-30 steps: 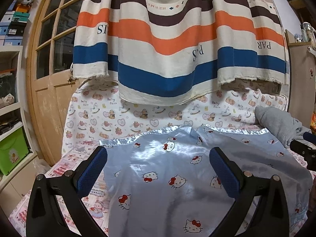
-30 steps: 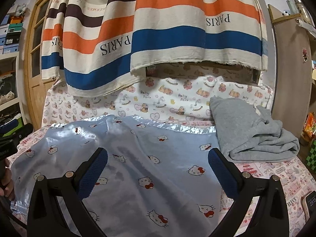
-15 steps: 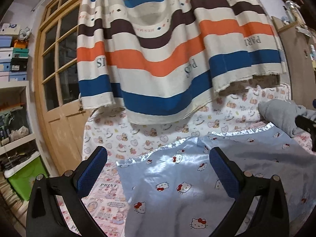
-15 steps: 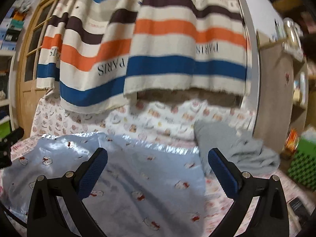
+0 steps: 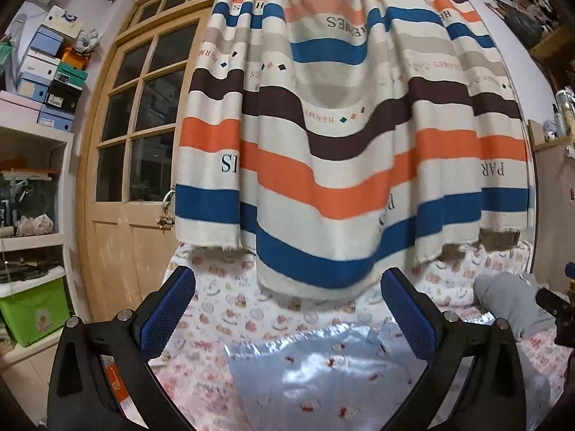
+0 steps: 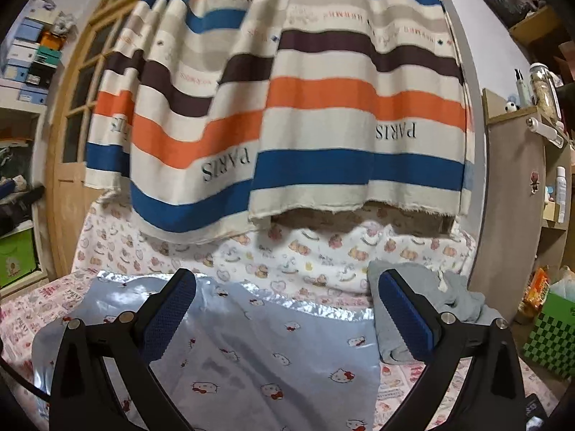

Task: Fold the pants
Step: 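Grasp the waistband edge of the blue pants with both tools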

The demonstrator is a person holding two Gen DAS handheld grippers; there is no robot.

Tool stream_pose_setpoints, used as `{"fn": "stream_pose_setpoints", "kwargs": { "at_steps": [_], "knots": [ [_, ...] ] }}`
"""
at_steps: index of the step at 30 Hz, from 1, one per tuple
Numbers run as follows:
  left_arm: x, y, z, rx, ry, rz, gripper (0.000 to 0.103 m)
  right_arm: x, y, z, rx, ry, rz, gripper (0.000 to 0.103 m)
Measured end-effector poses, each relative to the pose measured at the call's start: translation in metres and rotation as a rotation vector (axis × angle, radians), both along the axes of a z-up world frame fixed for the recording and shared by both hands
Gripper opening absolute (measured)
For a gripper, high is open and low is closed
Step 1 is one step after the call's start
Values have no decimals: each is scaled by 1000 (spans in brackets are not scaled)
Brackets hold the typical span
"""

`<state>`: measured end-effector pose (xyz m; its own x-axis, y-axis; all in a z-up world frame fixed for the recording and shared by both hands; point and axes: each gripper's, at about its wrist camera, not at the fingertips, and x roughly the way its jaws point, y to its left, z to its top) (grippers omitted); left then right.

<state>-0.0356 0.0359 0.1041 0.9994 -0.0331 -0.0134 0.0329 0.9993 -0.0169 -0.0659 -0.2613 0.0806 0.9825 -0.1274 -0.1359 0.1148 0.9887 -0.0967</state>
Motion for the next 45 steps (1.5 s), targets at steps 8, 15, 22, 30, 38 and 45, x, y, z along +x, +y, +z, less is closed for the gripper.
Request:
{"fn": "stream_pose_setpoints", "kwargs": {
  "at_steps": [8, 15, 22, 30, 38, 45],
  "knots": [
    [75, 29, 25, -3, -5, 88, 103, 45, 8, 36, -6, 36, 177, 99],
    [135, 52, 12, -54, 83, 101, 103, 111, 17, 46, 61, 141, 279, 66],
    [183, 77, -40, -106, 247, 164, 103, 211, 30, 21, 137, 389, 392, 57],
    [204, 101, -63, -95, 312, 294, 102, 324, 74, -36, 108, 623, 455, 57],
    [227, 99, -82, -61, 443, 306, 103, 405, 67, -92, 185, 791, 378, 56],
    [257, 106, -119, -116, 712, 280, 82, 421, 57, -114, 203, 782, 359, 56]
  ]
}}
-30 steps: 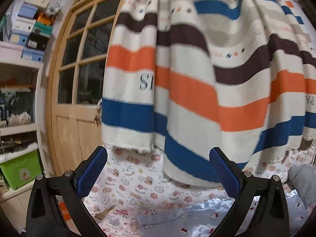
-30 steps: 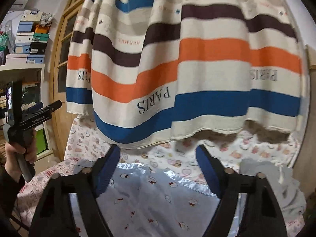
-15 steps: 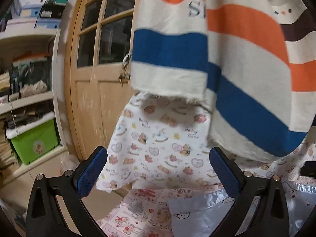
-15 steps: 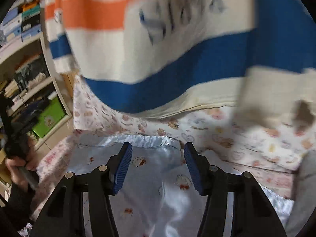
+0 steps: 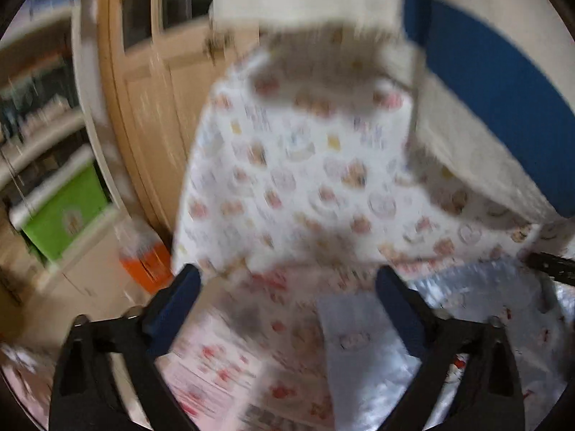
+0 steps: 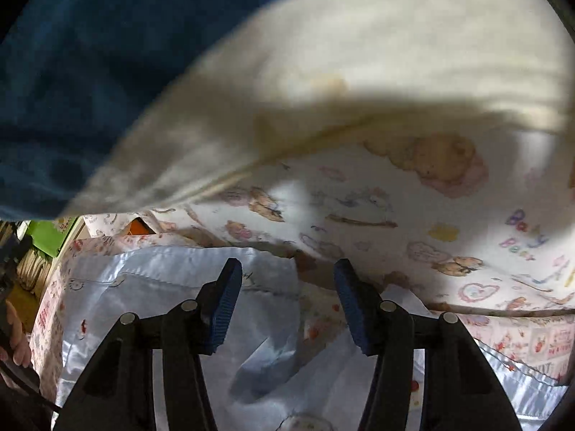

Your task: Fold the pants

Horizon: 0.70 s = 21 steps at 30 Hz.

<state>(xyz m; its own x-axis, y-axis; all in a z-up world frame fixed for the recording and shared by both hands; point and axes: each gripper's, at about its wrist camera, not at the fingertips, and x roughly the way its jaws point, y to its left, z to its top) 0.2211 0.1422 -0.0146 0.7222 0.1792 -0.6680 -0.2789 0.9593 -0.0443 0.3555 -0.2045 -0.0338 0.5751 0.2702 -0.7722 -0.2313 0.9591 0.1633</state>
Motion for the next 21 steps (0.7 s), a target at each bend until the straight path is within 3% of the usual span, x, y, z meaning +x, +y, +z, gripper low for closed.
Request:
{"fn": "stream_pose_setpoints", "kwargs": {
  "at_steps": [3, 6, 10, 12, 13, 15, 17, 19, 21],
  "knots": [
    [6, 10, -12, -141, 56, -25, 64, 3, -7, -8, 56, -13, -5, 56],
    [10, 12, -21, -215, 85, -45, 62, 7, -13, -16, 152, 46, 36, 52],
    [20, 8, -35, -240, 142, -77, 63, 6, -18, -17, 169, 32, 66, 40],
    [28, 4, -50, -232, 189, -96, 62, 4, -19, -19, 184, 36, 74, 32],
    [28, 3, -50, -207, 171, -98, 61, 2, -16, -19, 173, 24, 70, 28],
    [26, 1, -48, -193, 149, -117, 25, -2, -11, -17, 128, 13, 55, 3],
    [26, 3, -49, -245, 148, -141, 7, -7, -13, -11, 154, -22, 60, 3],
    [26, 3, -50, -289, 148, -172, 2, -12, -10, -8, 155, -51, 68, 3],
    [26, -1, -47, -250, 134, -187, 1, -14, -6, -4, 129, -62, 79, 3]
  ]
}}
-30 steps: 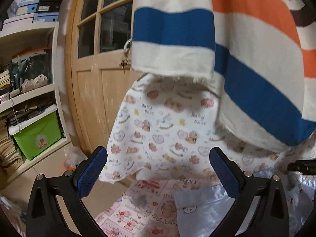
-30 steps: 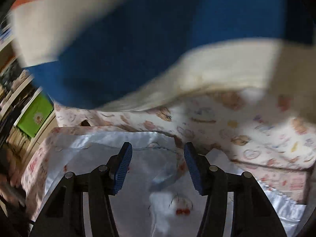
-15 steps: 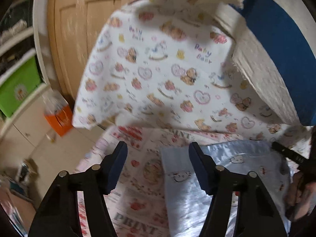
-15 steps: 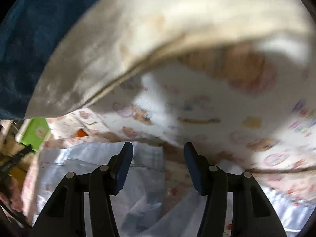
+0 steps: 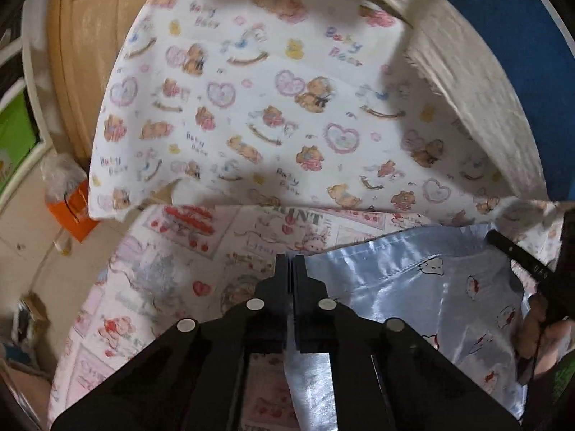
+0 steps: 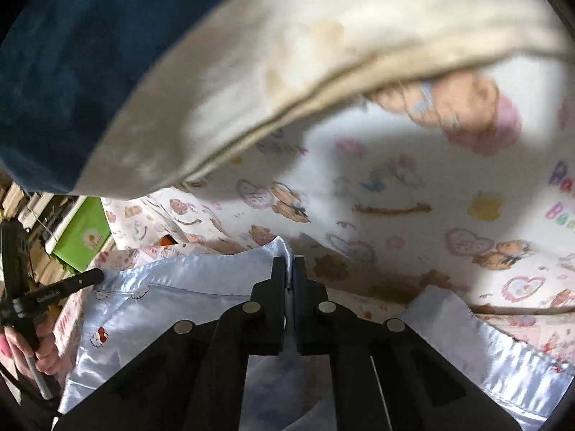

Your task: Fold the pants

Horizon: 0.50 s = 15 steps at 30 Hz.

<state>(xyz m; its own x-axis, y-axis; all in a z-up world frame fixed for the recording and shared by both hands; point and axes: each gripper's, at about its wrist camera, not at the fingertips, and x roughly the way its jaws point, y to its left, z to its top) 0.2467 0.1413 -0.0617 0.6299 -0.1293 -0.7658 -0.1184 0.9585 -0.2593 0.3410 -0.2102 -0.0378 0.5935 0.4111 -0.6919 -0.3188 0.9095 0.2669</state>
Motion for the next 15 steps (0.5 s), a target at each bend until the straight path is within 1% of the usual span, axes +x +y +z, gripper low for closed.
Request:
{"fn": "stream_pose_setpoints", "kwargs": {
  "at_steps": [1, 3, 5, 6, 9, 11, 12, 15],
  "knots": [
    [-2, -2, 4, 39, -19, 1, 1, -1, 4, 0, -3, -2, 4, 3],
    [-5, -1, 10, 83, -62, 5, 1, -1, 6, 4, -13, 3, 3, 3],
    [-7, 4, 19, 123, -102, 42, 1, -1, 13, 7, -36, 9, 5, 3],
    [-8, 8, 22, 156, -120, 72, 1, -1, 20, 8, -46, 11, 14, 3],
    [-6, 14, 28, 243, -162, 107, 1, -6, 34, 14, -40, 10, 47, 3],
    [-5, 15, 29, 326, -175, 136, 1, -10, 45, 16, -51, 8, 62, 3],
    [-4, 17, 28, 352, -177, 145, 1, -10, 51, 15, -62, 11, 68, 3],
    [2, 25, 23, 377, -155, 164, 2, -8, 66, 13, -98, 0, 69, 3]
  ]
}}
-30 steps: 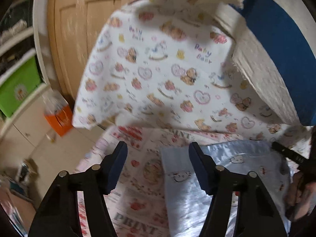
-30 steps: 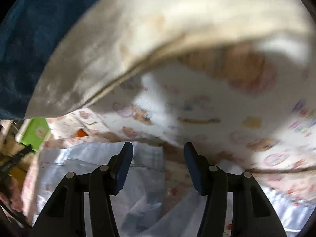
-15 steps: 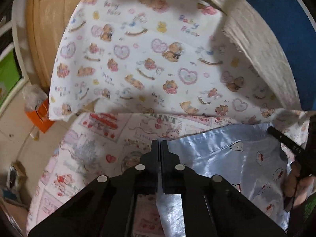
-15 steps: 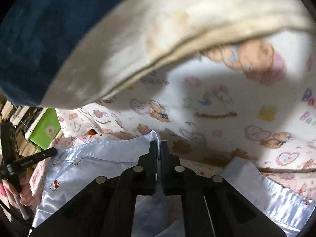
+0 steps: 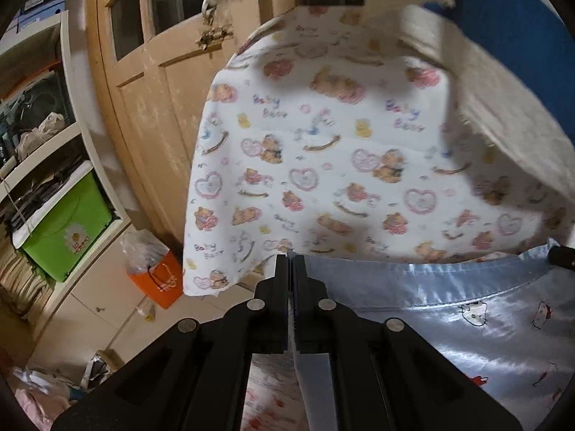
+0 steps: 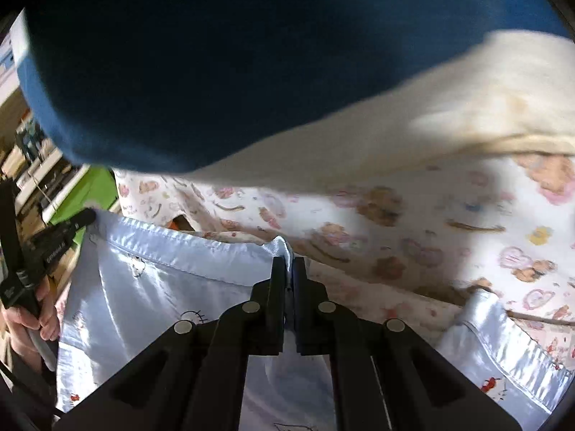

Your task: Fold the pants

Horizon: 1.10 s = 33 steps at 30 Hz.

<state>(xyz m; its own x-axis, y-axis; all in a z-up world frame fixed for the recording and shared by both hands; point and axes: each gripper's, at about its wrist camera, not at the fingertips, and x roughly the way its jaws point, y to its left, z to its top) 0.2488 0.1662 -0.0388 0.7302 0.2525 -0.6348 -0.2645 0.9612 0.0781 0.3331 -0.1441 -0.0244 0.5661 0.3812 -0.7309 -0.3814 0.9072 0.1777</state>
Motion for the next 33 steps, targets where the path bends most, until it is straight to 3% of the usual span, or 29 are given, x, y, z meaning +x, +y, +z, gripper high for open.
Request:
{"fn": "stream_pose_setpoints", "kwargs": {
  "at_steps": [5, 8, 11, 13, 14, 15, 19, 22, 25, 27, 33],
  "knots": [
    [5, 16, -11, 83, 47, 123, 0, 4, -1, 6, 37, 27, -46, 3],
    [2, 23, -6, 53, 26, 119, 0, 0, -1, 16, 34, -21, -44, 3],
    [-5, 15, 0, 30, -4, 52, 0, -6, -6, 20, 15, -67, -78, 7],
    [-11, 0, 9, 51, -40, -5, 0, -9, -18, 26, -1, -68, -99, 32],
    [-15, -9, 13, 60, -62, -39, 1, -12, -23, 30, 2, -72, -113, 62],
    [-19, -17, 17, 61, -81, -70, 3, -17, -34, 35, 20, -89, -138, 73],
    [-36, -45, 30, 21, -135, -191, 9, -46, -76, 57, 56, -126, -160, 72],
    [-47, -65, 38, -11, -170, -282, 14, -78, -112, 70, 23, -190, -216, 72],
    [-56, -87, 50, -16, -194, -343, 30, -112, -167, 89, 1, -224, -305, 72],
    [-60, -102, 62, -62, -208, -409, 48, -127, -200, 102, 14, -244, -362, 72],
    [-58, -168, 90, -170, -165, -642, 68, -161, -276, 124, 72, -267, -490, 72]
  ]
}}
